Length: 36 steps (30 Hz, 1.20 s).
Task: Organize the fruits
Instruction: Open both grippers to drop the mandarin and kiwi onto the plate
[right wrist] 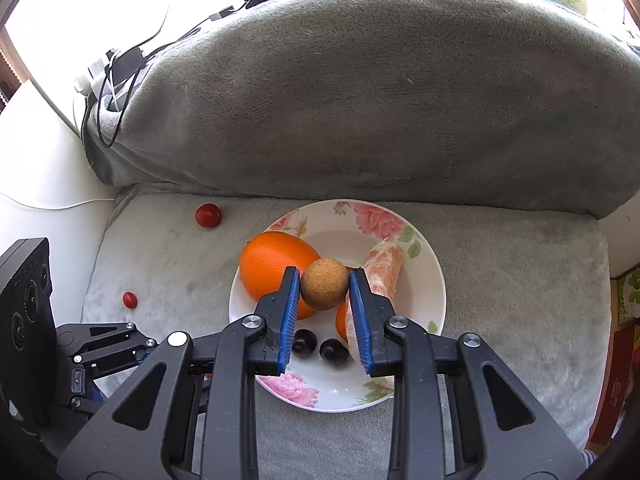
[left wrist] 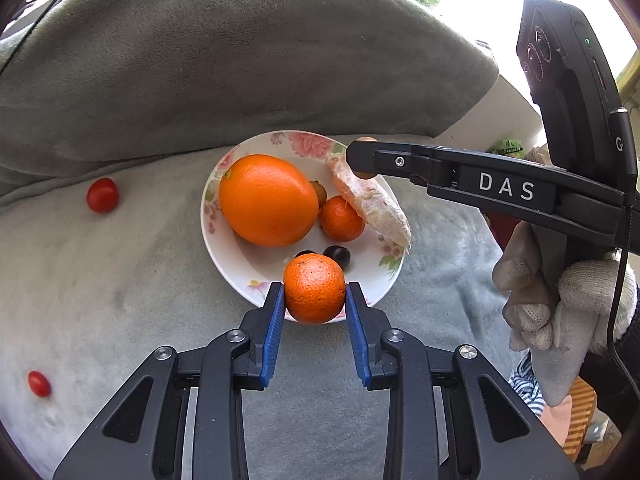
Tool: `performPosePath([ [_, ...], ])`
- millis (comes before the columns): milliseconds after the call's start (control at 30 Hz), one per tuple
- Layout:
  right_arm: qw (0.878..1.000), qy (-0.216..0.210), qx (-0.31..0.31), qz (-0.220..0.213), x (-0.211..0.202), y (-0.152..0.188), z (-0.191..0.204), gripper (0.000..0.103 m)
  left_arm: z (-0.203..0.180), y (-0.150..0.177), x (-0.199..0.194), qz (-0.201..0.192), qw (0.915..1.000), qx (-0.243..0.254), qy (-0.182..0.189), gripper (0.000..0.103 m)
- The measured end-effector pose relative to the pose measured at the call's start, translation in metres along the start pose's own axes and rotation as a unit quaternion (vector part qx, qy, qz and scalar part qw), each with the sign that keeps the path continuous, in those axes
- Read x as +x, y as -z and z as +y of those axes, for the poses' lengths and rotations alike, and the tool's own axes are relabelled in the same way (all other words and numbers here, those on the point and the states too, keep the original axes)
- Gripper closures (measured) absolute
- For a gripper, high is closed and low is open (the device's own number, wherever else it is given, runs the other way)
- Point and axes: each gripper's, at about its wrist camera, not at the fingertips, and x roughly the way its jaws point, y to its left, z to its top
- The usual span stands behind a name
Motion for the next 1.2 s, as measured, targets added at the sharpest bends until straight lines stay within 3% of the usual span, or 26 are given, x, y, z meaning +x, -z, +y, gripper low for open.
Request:
performPosePath([
  [1033, 1.0, 0.003, 0.015, 0.018, 0.029, -0.018, -0.013, 0.076, -0.014, -0.01, 0.005, 0.017, 0.9997, 0.005, 0.013, 0.074],
  [1100, 1.0, 0.005, 0.018, 0.018, 0.029, -0.019, -0.013, 0.07, -0.013, -0.01, 0.005, 0.019, 0.9998, 0.004, 0.011, 0.074],
  [1167, 1.0, 0.01, 0.023, 0.011, 0.026, -0.019, -0.014, 0.044, -0.013, -0.009, 0.004, 0.017, 0.9998, 0.004, 0.011, 0.07],
  [1200, 1.0, 0.011, 0.024, 0.007, 0.025, -0.02, -0.015, 0.042, -0.013, -0.011, 0.005, 0.016, 0.9998, 0.003, 0.011, 0.069],
])
